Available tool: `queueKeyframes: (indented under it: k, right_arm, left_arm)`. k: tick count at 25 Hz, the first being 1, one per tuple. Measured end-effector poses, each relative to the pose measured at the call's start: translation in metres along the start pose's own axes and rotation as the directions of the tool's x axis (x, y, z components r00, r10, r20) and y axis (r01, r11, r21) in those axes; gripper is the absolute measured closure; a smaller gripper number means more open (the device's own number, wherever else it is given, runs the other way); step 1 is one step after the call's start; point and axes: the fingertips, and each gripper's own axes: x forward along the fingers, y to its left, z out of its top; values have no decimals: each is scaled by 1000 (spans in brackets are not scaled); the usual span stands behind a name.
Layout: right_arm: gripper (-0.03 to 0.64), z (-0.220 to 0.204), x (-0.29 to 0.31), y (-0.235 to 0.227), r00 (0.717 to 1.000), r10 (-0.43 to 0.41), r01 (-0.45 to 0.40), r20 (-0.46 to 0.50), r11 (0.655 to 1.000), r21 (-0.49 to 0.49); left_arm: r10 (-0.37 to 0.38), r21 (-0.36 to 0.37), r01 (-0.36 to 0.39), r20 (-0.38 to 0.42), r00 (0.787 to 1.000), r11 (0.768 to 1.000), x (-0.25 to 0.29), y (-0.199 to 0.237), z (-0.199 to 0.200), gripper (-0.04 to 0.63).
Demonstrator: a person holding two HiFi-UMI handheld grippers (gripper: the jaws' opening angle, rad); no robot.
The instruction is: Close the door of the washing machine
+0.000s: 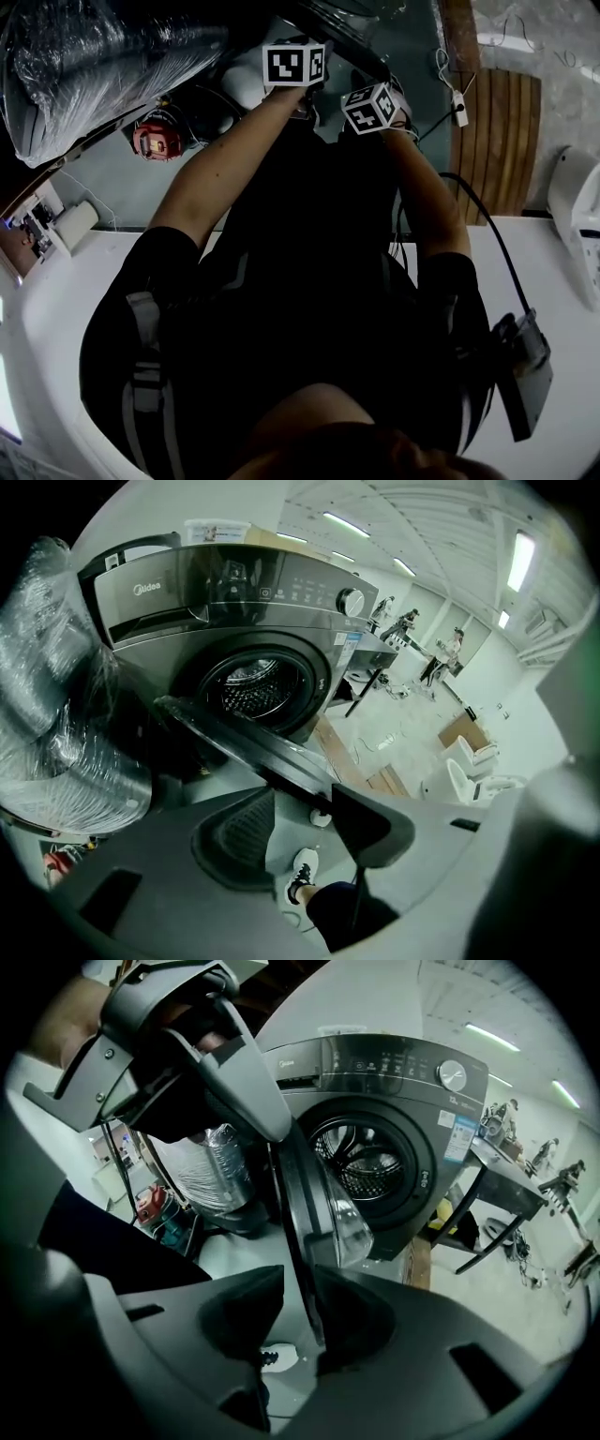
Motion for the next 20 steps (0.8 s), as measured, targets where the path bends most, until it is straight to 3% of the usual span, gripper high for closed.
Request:
queueKeyframes:
  k: [2, 6, 8, 9, 10, 11, 14, 16, 17, 18, 19, 20]
  right_arm:
    - [528, 4, 1, -16, 1000, -12, 12, 4, 1000, 9]
    - [534, 7, 0, -33, 1000, -24, 25, -15, 999, 23]
    - [534, 9, 1, -42, 999, -30, 31, -27, 999, 18]
    - [532, 10, 1, -46, 999, -28, 29, -32, 999, 23]
    - [529, 11, 2, -49, 999, -24, 25, -38, 999, 34]
    - [526, 12, 3, -52, 999, -21, 23, -46, 998, 51]
    - [517, 19, 8, -66, 998, -16, 22, -65, 995, 99]
    - [515, 22, 8, -74, 998, -15, 21, -69, 995, 96]
    - [515, 22, 8, -77, 998, -14, 20, -69, 996, 91]
    - [515, 24, 8, -81, 998, -13, 19, -69, 996, 93]
    - [515, 25, 8, -86, 998, -11, 18, -70, 995, 101]
    - [512, 27, 8, -90, 997, -9, 17, -73, 993, 113]
  left_arm:
    - [6, 31, -5, -17, 1000, 1000, 3, -4, 8, 414]
    - [-16, 190, 19, -14, 1000, 982, -4, -7, 17, 417]
    - [-34, 280, 32, 2, 999, 960, -9, -5, 27, 417]
    - [-33, 352, 33, -6, 999, 935, -9, -1, 31, 417]
    - [-24, 441, 31, -23, 999, 897, -8, 3, 33, 417]
    - [-6, 537, 25, -38, 999, 844, -6, 8, 36, 417]
    - [44, 762, -5, -31, 999, 648, -2, 18, 54, 419]
    - [61, 856, 10, -48, 997, 516, 3, 19, 59, 417]
    - [65, 886, 29, -67, 996, 464, 6, 18, 58, 417]
    - [63, 898, 51, -86, 994, 436, 9, 17, 58, 417]
    - [53, 896, 73, -107, 993, 439, 12, 16, 61, 419]
    - [38, 885, 96, -127, 991, 455, 13, 14, 65, 420]
